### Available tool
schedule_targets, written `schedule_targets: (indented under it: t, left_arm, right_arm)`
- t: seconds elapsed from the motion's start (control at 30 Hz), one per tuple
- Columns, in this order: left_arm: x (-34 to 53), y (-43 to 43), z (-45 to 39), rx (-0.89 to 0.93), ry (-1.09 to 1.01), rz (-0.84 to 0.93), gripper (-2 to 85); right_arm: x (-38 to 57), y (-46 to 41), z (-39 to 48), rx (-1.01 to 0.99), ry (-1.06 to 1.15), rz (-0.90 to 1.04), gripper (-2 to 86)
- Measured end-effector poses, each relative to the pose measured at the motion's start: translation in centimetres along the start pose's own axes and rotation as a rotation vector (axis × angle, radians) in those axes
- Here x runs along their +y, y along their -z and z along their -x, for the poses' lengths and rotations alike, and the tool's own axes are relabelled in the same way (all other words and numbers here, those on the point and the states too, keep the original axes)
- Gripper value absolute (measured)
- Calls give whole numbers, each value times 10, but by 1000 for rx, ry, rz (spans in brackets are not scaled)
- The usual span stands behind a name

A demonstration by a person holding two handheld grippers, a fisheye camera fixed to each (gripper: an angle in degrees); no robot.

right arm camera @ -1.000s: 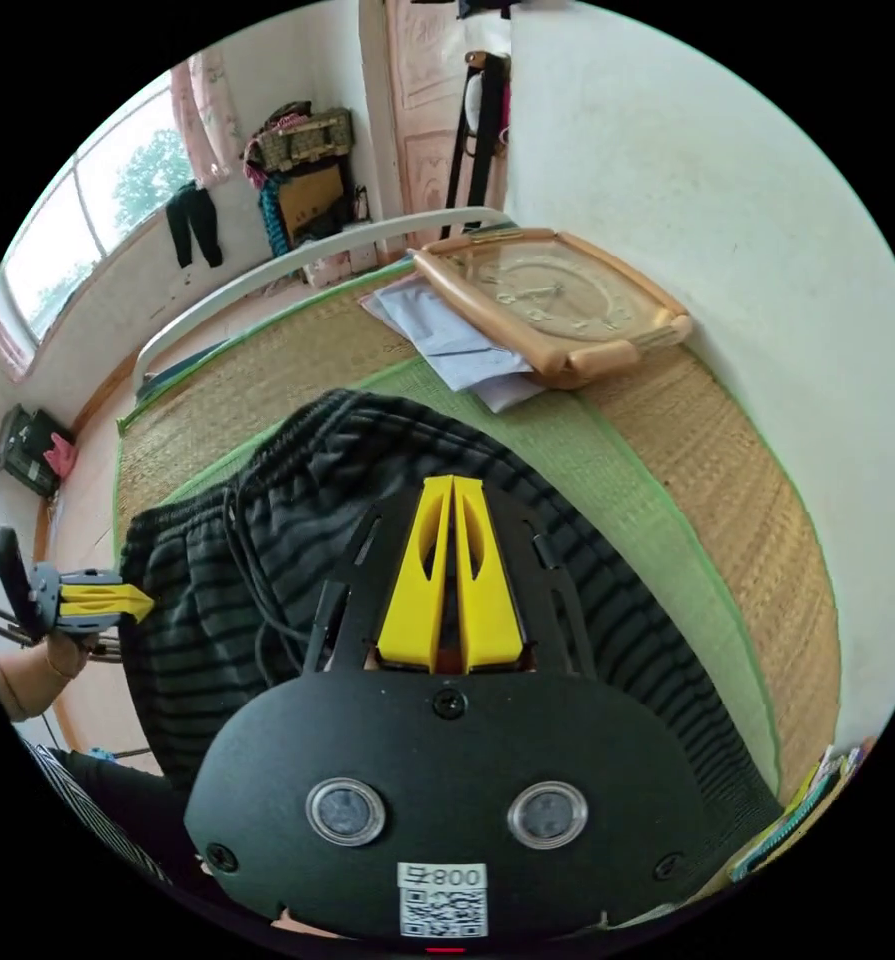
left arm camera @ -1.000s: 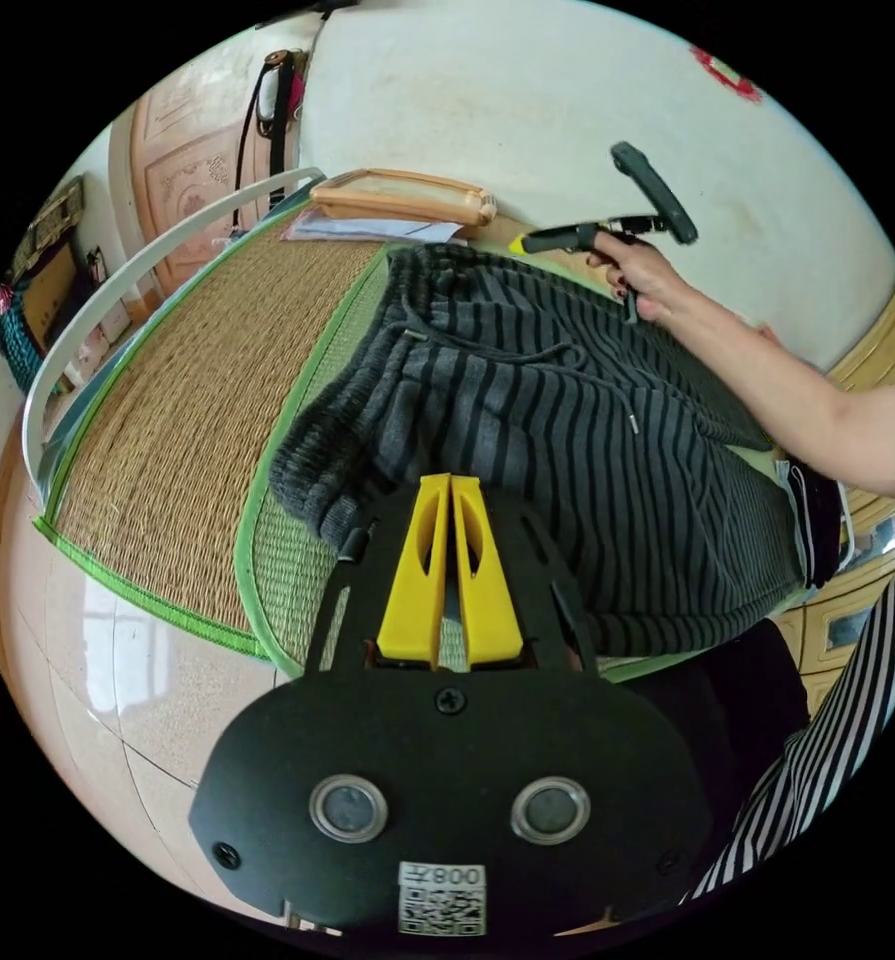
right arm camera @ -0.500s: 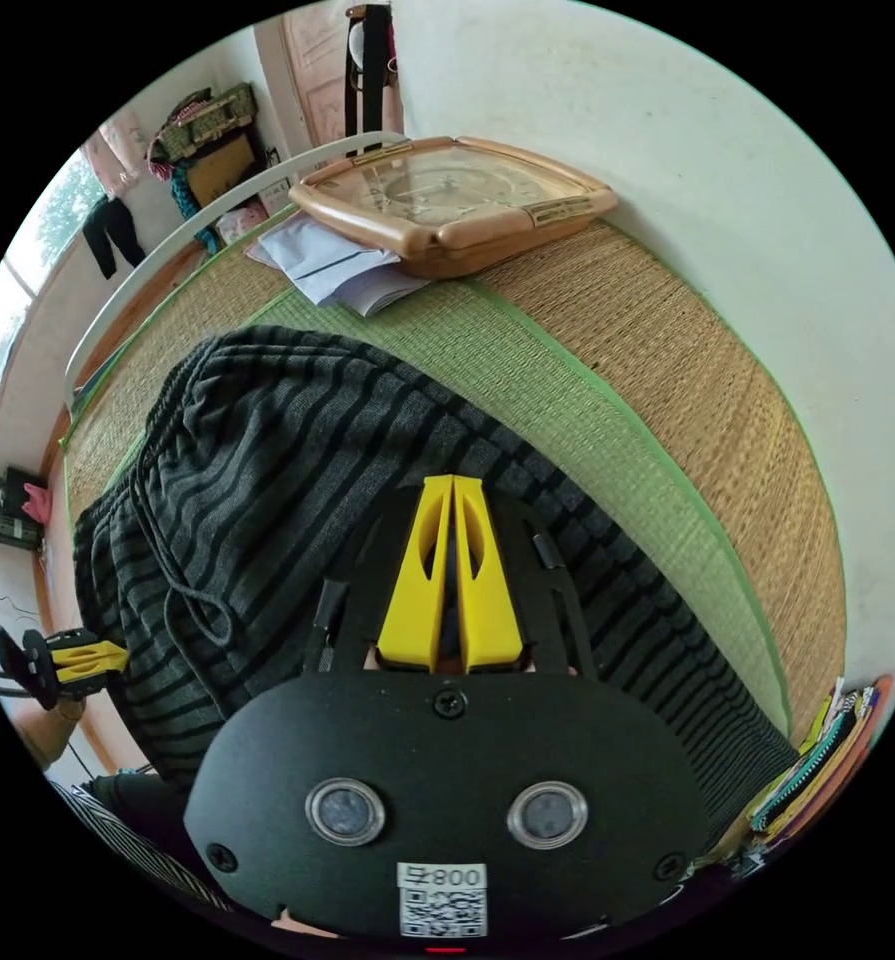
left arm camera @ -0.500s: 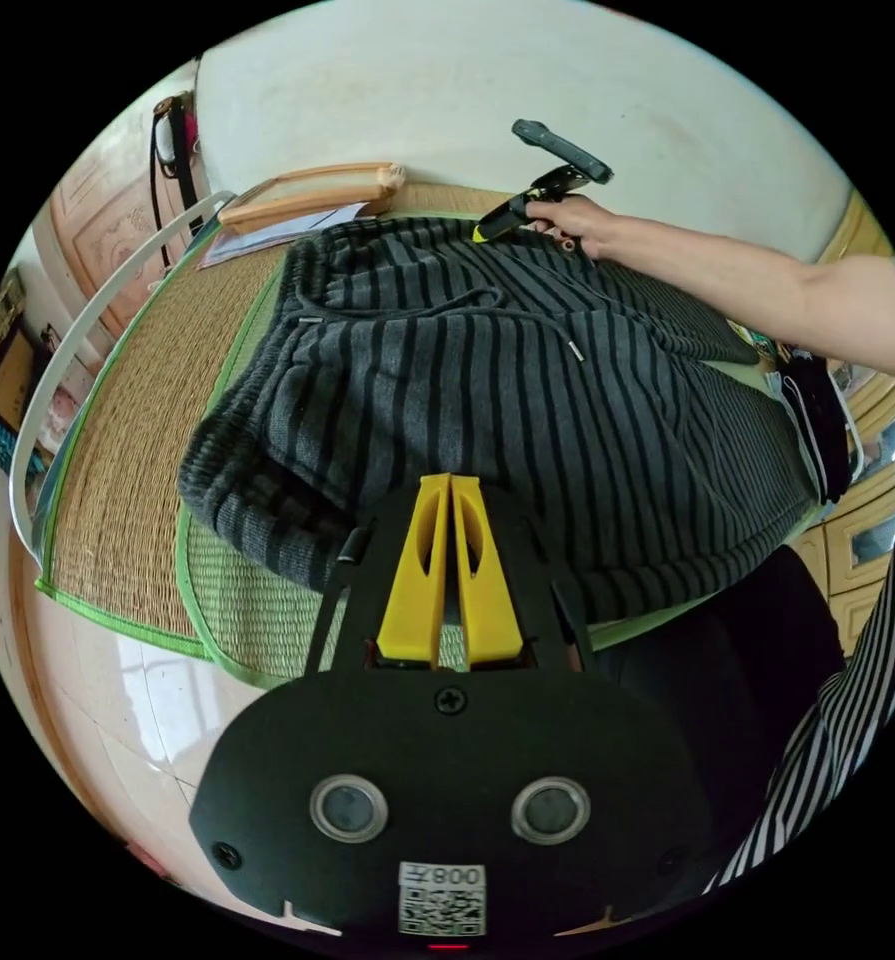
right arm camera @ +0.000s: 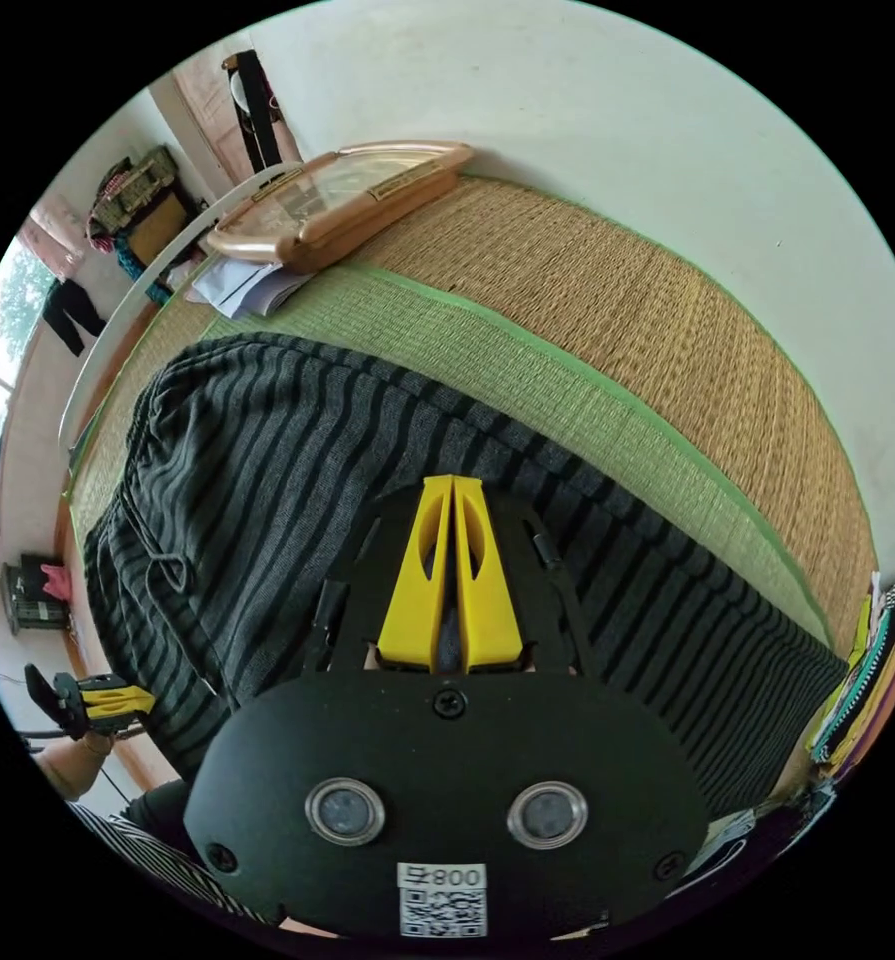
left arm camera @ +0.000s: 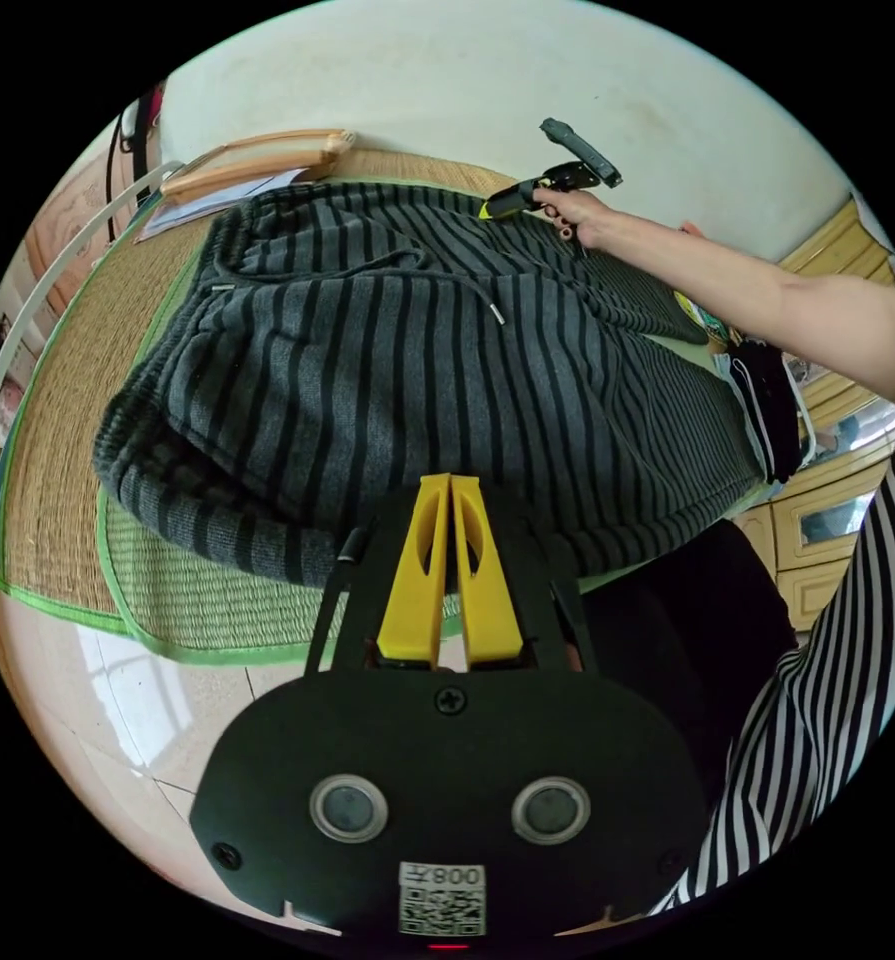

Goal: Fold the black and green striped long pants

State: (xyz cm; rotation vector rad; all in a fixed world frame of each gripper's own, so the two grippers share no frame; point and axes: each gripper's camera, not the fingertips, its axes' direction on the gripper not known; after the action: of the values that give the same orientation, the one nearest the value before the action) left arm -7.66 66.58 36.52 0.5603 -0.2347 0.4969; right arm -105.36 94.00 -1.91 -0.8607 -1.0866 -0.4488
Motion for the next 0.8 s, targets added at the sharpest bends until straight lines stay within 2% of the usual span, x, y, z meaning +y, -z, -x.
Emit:
schedule_targets:
  t: [0.07,0.23,0.43,0.53,0.6,0.73,0.8]
  left_arm:
    - [-9,-2,-10,-6,-24,5,1]
    - [-32,-17,-33,38,-54,-5,1]
    - [-65,-60,-63,46,-122,74,0]
    - [-80,-68,-72,43,-102,113,0]
    - [-90,-70,-81,29,-115,115,0]
    - [-120,-83,-112,71,-168,72,0]
    - [-135,-97,-128,88,-202,97,0]
  right_arm:
    - [32,27,-8,-54,10,-71,1]
    - [143,64,-6,-104,114,-82,1]
    - [201,27,-45,-26,54,72,1]
    - [206,39,-73,-110,-39,28,1]
    - [219,60,-77,-138,-26,-35,1]
    - [298,107,-77,-123,-4,-104,0]
    - [347,114,-83,-74,-38,-64,0]
